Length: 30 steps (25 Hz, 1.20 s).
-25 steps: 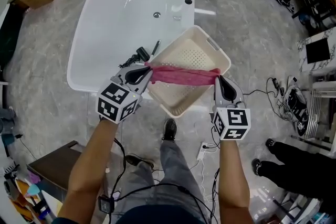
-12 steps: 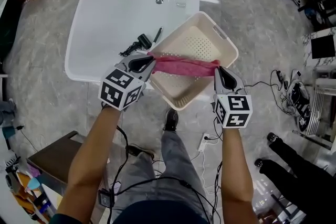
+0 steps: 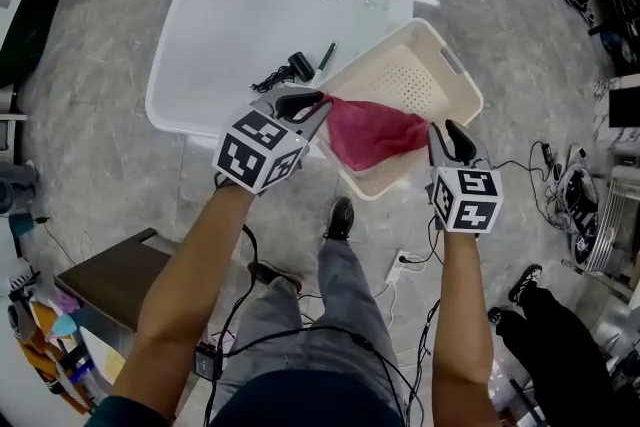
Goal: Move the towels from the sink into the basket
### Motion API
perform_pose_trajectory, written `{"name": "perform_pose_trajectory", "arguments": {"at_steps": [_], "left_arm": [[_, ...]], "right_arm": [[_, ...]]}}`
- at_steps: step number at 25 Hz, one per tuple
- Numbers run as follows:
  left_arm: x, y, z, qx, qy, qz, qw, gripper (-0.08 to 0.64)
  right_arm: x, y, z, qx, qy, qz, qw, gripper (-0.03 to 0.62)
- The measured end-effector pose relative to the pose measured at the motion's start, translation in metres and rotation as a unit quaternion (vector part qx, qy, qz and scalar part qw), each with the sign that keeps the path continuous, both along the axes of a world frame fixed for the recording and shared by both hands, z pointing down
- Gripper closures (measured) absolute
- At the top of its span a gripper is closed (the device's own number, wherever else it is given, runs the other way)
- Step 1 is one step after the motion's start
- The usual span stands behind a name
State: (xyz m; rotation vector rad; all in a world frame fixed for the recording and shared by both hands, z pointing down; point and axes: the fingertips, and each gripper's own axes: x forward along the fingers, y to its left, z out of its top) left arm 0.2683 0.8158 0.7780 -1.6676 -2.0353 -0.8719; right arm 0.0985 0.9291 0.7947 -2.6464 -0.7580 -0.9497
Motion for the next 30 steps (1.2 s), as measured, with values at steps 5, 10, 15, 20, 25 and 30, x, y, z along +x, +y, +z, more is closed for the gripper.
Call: {"name": "perform_pose_trajectory", "arguments": {"at_steps": [5,10,15,20,25,30], "left_arm": [[0.011,-0.013,-0.033,-0.025,0.002,-0.002,0.9997,0.505],[0.031,-0.034,-0.083,-0.067,0.007,-0.017,0.9976,0.505],[0.050,-0.061,-0.133,-0.108,0.010,-0.031,0.9936,0.514],[0.066,-0.093,-0.188,-0.146,0.022,-0.046,0.9880,0.529],[0.083,-0.126,-0.244,-0.178,0.041,-0.065,0.9809,0.537],[0.103,-0.175,-0.295,-0.204,0.065,-0.084,0.9731,0.540]], "right_arm": [[0.008,-0.002,-0.028,-0.022,0.006,0.011,1.000,0.463],[0.019,-0.008,-0.081,-0.062,0.039,0.029,0.997,0.522],[0.043,-0.032,-0.139,-0.093,0.079,0.008,0.992,0.583],[0.065,-0.058,-0.194,-0.120,0.094,-0.020,0.988,0.584],[0.089,-0.080,-0.251,-0.139,0.118,-0.048,0.982,0.584],[0.115,-0.118,-0.300,-0.149,0.140,-0.084,0.975,0.584]]}}
